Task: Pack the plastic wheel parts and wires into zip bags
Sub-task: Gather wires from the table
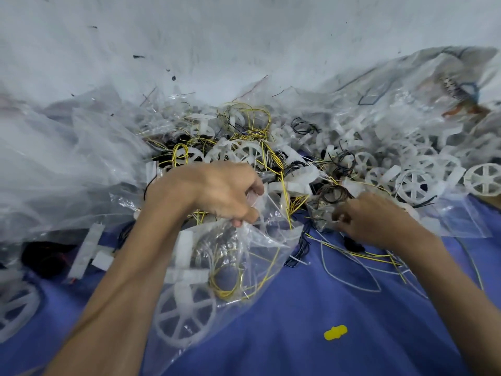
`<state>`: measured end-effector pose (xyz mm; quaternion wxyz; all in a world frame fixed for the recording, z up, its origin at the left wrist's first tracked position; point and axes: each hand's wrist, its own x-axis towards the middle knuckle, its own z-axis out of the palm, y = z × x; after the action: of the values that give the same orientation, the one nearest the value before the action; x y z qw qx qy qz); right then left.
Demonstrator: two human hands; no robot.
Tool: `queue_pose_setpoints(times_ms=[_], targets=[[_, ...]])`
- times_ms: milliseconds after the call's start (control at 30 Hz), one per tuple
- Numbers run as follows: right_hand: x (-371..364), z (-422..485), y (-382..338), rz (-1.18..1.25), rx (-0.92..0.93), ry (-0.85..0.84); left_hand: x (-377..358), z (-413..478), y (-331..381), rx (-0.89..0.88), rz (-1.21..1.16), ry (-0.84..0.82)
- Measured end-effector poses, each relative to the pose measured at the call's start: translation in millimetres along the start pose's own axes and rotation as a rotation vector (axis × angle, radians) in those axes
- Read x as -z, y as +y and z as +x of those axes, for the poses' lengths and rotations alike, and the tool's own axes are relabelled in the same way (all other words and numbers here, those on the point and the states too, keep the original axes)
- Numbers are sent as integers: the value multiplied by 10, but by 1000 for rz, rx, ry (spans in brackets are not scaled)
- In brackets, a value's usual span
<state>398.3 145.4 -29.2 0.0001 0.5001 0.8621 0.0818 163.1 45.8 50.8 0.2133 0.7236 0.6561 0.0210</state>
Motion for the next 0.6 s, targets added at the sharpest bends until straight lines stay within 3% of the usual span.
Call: queue_pose_setpoints(times_ms=[233, 367, 467, 533, 600], targets=[[-156, -100, 26, -70, -87, 142, -21, 34, 8, 6, 11, -18], [-204, -121, 103, -82, -26, -39, -38, 39, 29, -39, 30, -58], [-243, -92, 152, -27, 18, -51, -45, 60, 19, -51, 43, -74], [-266, -59, 149, 10, 39, -26, -50, 66, 25, -56, 33, -91], [-273, -45, 121, 116, 109, 111, -60, 84, 27, -34, 33, -106]])
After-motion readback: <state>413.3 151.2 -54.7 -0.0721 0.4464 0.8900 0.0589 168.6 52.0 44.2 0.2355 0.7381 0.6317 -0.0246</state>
